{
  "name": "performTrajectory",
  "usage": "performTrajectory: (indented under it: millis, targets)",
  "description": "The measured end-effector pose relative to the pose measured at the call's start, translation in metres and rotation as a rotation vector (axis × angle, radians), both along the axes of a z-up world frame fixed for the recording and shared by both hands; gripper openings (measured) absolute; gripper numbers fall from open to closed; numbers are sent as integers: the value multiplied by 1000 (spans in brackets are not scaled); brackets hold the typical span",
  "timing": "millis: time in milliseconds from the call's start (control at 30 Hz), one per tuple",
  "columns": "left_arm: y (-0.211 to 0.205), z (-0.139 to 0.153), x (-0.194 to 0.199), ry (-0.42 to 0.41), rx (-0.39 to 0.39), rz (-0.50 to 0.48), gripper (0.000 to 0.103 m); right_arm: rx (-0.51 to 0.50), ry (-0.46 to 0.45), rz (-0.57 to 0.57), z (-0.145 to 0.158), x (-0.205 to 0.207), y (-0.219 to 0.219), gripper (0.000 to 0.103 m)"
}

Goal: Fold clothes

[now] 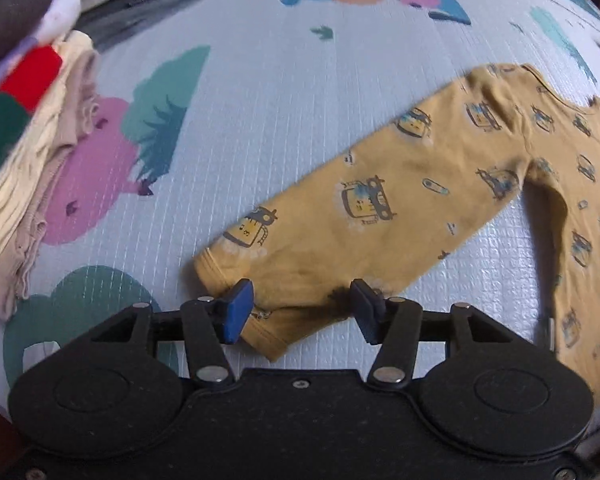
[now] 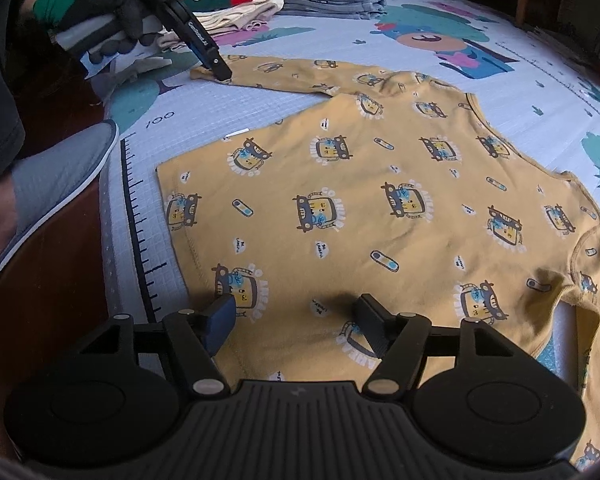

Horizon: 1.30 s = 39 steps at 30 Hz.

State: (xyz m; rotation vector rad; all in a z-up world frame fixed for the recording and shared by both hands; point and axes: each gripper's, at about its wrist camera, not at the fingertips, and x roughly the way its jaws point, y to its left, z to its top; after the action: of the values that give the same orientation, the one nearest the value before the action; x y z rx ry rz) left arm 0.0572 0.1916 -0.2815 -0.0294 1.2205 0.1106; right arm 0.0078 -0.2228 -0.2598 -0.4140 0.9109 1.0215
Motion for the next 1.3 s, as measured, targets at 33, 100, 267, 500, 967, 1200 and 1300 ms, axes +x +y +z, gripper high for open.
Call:
performTrajectory:
  millis: [33, 100, 267, 500, 967, 1200, 1300]
  targets:
    - [1, 4, 1, -12, 15, -5, 53, 0, 5, 3, 0, 1, 0, 68]
    - [-4, 12, 3, -78, 70, -46, 53, -1, 7, 8, 1, 2, 0, 66]
    - [-21, 10, 3, -190, -16, -175, 53, 65, -50, -111, 20, 18, -17, 61]
    - [-22, 17, 4, -137, 17, -180, 54, 96, -142, -463, 37, 74, -83, 59]
    - [-157, 115, 109, -59, -177, -692, 57, 259, 97, -861, 13, 25, -190, 49]
    - [-274, 100, 173, 3, -204, -821, 57, 237, 238, -691, -3, -6, -142, 49]
    - [-300, 86, 198, -23, -341, -695, 56, 210, 250, -659, -5, -14, -128, 49]
